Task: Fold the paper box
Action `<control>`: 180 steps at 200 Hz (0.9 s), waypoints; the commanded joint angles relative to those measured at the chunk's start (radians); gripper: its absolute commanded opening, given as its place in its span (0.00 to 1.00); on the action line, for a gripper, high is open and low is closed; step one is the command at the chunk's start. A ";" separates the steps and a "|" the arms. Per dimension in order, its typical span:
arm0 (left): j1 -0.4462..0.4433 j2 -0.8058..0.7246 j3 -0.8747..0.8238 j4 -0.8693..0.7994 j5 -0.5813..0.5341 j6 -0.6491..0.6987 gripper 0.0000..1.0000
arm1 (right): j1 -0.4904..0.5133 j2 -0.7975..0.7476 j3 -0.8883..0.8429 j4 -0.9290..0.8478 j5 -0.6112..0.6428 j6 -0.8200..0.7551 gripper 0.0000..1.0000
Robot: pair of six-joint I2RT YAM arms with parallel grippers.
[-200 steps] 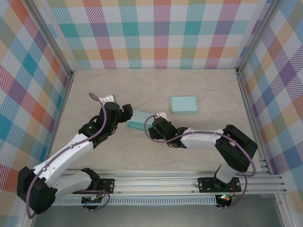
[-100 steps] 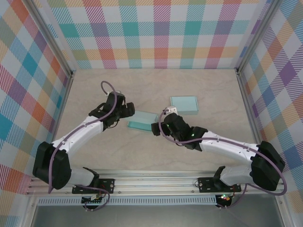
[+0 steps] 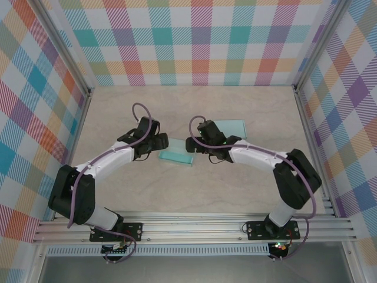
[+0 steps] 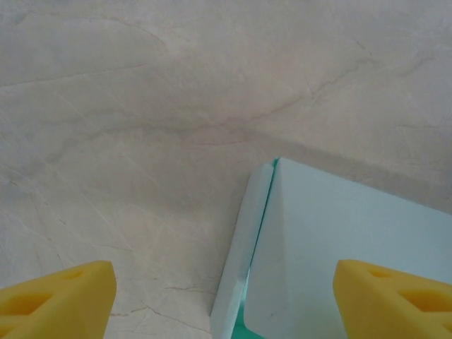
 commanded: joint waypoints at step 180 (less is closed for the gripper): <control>0.025 -0.024 -0.239 0.187 0.096 -0.092 0.38 | -0.025 0.019 -0.140 0.151 -0.272 0.123 0.84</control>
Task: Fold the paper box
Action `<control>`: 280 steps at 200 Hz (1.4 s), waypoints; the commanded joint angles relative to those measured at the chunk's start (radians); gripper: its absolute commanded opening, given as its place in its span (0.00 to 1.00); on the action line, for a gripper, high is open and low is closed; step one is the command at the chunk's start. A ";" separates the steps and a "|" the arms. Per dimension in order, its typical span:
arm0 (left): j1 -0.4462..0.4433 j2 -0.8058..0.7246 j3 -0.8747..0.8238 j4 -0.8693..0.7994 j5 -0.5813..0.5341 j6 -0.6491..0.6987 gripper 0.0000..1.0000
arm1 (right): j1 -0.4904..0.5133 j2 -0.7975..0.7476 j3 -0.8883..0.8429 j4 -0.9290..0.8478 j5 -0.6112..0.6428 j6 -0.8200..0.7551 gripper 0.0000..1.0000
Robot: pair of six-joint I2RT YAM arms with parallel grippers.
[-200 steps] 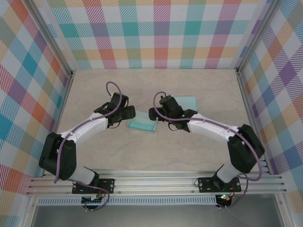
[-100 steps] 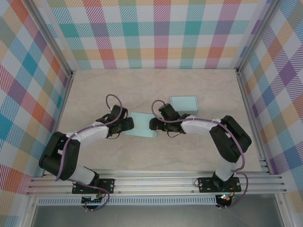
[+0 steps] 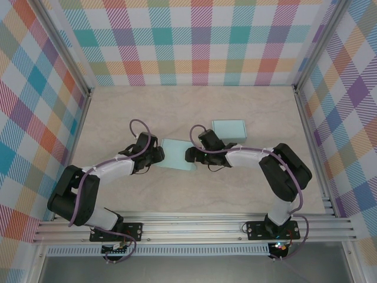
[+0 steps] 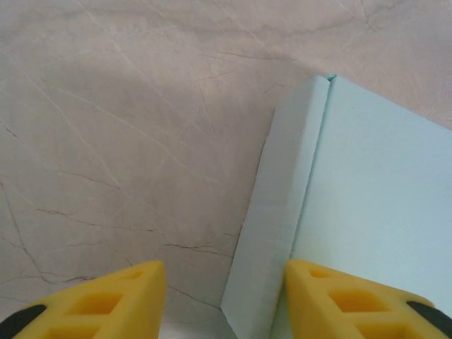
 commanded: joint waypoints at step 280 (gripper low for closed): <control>0.177 0.042 0.020 -0.045 0.268 0.122 0.09 | -0.240 0.107 0.148 0.318 -0.597 -0.063 0.83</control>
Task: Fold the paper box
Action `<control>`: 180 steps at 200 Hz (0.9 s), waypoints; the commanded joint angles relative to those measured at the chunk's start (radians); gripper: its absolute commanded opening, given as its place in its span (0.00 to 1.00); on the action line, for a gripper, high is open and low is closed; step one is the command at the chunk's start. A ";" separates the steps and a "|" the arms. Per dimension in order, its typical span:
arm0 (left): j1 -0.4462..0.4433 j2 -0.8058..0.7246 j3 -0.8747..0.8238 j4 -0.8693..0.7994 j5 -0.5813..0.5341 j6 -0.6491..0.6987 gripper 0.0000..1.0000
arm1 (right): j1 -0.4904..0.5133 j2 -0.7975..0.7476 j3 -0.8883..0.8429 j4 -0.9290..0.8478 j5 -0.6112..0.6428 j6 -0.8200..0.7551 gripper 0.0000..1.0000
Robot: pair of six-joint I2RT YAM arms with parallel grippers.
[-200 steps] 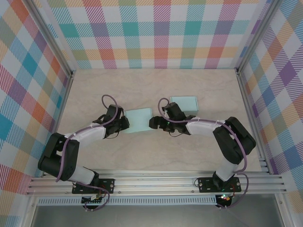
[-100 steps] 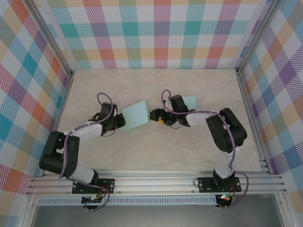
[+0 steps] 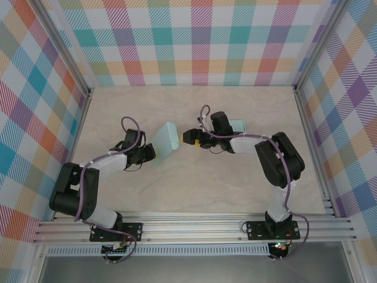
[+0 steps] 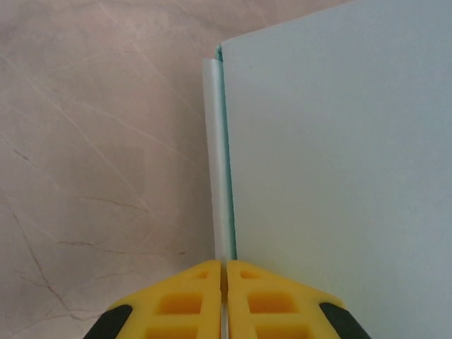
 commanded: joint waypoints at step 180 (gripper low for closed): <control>0.002 0.008 0.041 -0.045 0.036 0.003 0.09 | 0.129 0.066 0.448 -0.548 0.189 -0.147 1.00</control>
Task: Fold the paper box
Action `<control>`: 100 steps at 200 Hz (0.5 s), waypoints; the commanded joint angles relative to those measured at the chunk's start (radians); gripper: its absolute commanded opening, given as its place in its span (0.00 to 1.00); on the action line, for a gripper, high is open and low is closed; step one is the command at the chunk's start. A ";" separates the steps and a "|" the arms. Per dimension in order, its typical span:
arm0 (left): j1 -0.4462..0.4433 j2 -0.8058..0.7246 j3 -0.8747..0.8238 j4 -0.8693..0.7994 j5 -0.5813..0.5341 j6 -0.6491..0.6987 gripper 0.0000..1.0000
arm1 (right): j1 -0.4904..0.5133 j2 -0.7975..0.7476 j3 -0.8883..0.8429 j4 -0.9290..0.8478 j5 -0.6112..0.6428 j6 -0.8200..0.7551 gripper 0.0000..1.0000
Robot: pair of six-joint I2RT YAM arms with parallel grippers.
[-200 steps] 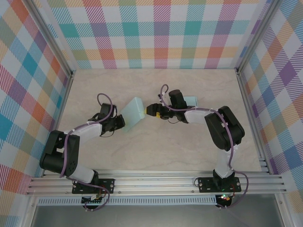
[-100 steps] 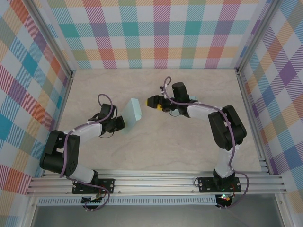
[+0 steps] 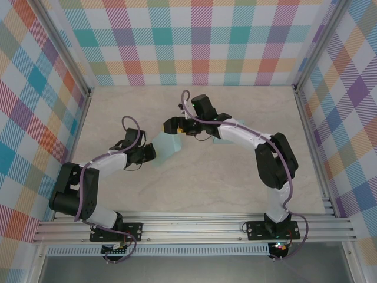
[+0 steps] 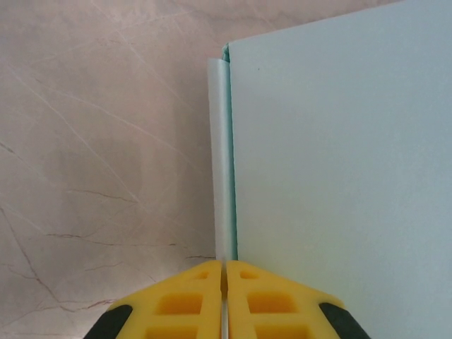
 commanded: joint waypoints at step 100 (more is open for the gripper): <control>0.003 0.027 0.026 -0.008 0.014 -0.007 0.09 | -0.001 0.023 -0.060 -0.031 0.074 0.038 0.94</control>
